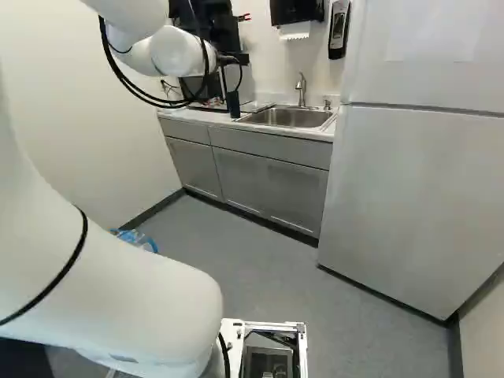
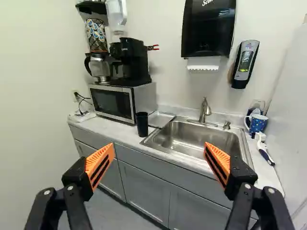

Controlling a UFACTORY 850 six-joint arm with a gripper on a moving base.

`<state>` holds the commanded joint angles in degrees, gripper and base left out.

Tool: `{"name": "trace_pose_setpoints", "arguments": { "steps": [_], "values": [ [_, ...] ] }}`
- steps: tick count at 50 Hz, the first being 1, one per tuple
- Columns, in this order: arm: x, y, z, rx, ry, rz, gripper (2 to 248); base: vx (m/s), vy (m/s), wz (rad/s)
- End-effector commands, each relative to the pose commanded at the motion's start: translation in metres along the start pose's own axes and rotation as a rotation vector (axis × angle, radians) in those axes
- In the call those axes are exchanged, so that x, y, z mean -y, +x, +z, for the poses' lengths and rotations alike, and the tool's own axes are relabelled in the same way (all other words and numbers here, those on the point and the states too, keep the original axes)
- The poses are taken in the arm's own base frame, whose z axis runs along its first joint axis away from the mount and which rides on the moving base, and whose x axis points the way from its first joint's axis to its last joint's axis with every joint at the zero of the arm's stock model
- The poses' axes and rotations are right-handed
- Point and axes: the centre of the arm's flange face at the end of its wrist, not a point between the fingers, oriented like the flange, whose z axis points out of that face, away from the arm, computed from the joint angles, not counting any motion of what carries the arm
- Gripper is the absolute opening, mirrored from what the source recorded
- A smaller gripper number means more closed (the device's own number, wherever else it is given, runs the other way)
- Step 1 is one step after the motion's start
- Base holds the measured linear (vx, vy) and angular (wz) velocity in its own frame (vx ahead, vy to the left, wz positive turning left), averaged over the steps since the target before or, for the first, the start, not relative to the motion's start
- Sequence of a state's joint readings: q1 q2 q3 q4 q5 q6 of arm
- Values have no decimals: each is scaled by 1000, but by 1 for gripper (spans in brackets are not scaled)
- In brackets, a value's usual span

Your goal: Rinse the cup and place it in the tray

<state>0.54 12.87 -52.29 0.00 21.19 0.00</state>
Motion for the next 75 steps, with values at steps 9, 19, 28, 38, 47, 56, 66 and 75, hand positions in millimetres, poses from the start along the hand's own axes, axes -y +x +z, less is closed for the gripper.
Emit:
{"name": "trace_pose_setpoints", "arguments": {
  "steps": [9,19,28,38,47,56,66,75],
  "values": [
    [0,9,1,-7,0,0,247,0,0,0],
    [0,19,2,-19,0,0,247,0,0,0],
    [0,25,4,-25,0,0,247,0,0,0],
    [0,25,4,-25,0,0,247,0,0,0],
    [0,25,4,-25,0,0,247,0,0,0],
    [0,25,4,-25,0,0,247,0,0,0],
    [0,25,4,-25,0,0,247,10,1,-1],
    [0,25,4,-25,0,0,247,75,-1,-10]
  ]
}}
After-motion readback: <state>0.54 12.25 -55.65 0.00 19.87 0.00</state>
